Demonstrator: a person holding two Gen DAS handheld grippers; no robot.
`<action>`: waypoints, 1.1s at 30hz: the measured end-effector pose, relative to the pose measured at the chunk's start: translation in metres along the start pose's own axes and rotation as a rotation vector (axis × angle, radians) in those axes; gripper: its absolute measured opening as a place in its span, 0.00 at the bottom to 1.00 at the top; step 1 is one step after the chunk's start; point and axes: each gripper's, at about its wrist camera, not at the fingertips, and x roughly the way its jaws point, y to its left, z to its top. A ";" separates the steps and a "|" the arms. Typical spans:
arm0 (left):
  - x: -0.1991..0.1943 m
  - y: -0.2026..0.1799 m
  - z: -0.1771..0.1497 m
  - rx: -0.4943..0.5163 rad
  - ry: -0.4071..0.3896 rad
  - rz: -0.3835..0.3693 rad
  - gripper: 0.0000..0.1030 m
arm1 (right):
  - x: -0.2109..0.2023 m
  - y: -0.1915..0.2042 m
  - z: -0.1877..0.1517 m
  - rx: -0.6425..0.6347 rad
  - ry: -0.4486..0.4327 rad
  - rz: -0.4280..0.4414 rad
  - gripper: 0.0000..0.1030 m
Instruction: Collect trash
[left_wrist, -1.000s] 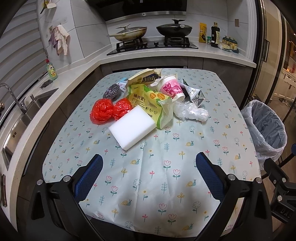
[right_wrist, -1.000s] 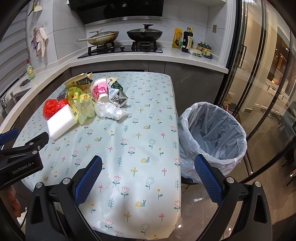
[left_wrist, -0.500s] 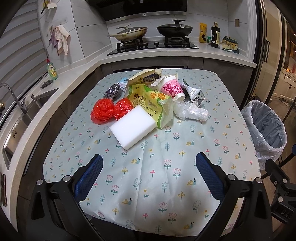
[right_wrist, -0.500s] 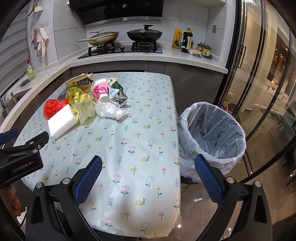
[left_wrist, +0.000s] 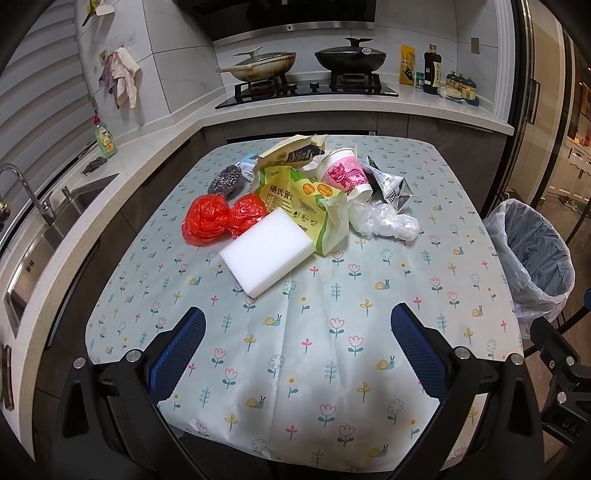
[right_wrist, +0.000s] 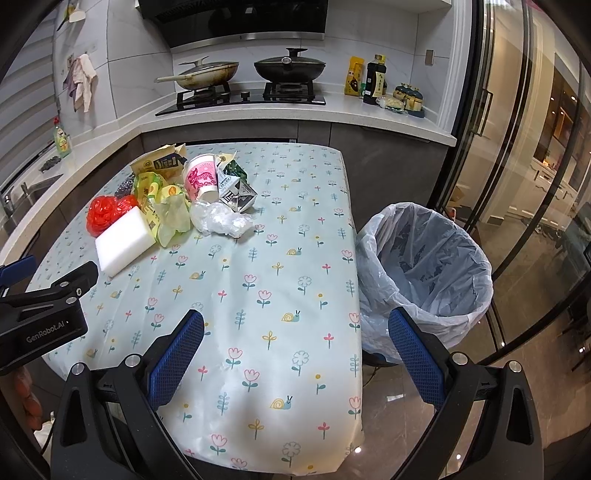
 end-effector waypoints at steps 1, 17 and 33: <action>0.000 0.001 0.000 0.000 0.001 0.000 0.93 | 0.000 0.000 0.000 -0.001 0.000 0.000 0.93; 0.003 0.002 -0.001 -0.001 0.002 -0.001 0.93 | 0.001 0.001 0.000 0.002 0.006 0.002 0.93; 0.003 -0.002 -0.002 0.001 0.010 0.000 0.93 | 0.001 0.001 -0.001 0.002 0.004 0.003 0.93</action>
